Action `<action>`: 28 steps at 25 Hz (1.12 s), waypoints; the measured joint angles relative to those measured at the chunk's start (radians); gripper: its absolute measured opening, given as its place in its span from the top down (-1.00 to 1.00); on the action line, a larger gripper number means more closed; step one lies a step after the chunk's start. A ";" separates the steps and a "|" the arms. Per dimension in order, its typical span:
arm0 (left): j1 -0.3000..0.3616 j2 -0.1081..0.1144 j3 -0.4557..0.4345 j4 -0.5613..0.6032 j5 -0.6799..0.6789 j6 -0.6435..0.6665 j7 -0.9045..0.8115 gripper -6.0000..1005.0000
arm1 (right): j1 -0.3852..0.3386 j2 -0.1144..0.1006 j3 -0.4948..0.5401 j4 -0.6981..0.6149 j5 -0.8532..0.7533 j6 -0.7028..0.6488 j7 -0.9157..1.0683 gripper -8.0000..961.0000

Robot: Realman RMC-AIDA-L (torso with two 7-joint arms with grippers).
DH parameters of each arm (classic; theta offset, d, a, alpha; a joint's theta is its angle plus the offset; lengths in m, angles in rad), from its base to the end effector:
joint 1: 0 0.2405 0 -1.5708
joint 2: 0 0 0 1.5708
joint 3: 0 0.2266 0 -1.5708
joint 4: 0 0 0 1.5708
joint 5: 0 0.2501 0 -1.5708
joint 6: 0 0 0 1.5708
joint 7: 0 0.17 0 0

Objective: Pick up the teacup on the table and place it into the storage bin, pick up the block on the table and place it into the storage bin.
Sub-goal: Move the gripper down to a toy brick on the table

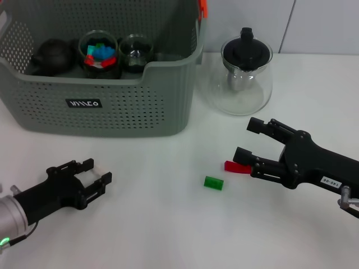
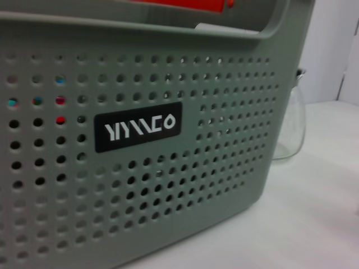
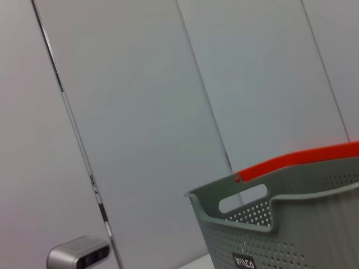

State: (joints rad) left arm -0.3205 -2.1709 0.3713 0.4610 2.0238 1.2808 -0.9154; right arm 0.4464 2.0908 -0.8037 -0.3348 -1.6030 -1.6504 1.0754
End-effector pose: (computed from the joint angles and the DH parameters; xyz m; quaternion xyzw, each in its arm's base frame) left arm -0.3670 0.2920 -0.0472 -0.8773 -0.2826 -0.2031 0.3305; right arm 0.2483 0.3071 -0.0461 -0.8766 0.2090 0.4134 0.1299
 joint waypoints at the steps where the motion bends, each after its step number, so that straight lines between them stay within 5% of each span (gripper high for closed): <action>1: -0.007 0.000 0.001 -0.003 0.000 -0.013 0.000 -0.12 | 0.000 0.000 0.000 0.000 0.000 0.000 0.000 -0.97; 8: -0.010 0.001 -0.001 -0.019 -0.025 -0.014 0.025 -0.12 | -0.001 0.000 0.000 0.001 0.000 0.001 0.000 -0.97; 18: 0.036 0.006 -0.056 -0.010 -0.026 0.116 0.435 -0.12 | -0.004 0.000 0.002 0.000 0.000 0.002 0.000 -0.97; 28: -0.058 0.047 -0.041 -0.004 0.071 0.077 0.277 -0.12 | -0.007 0.003 0.002 0.000 0.000 0.003 0.001 -0.97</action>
State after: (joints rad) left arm -0.3784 -2.1240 0.3299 0.4575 2.0949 1.3577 -0.6381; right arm 0.4397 2.0938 -0.8022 -0.3344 -1.6030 -1.6472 1.0769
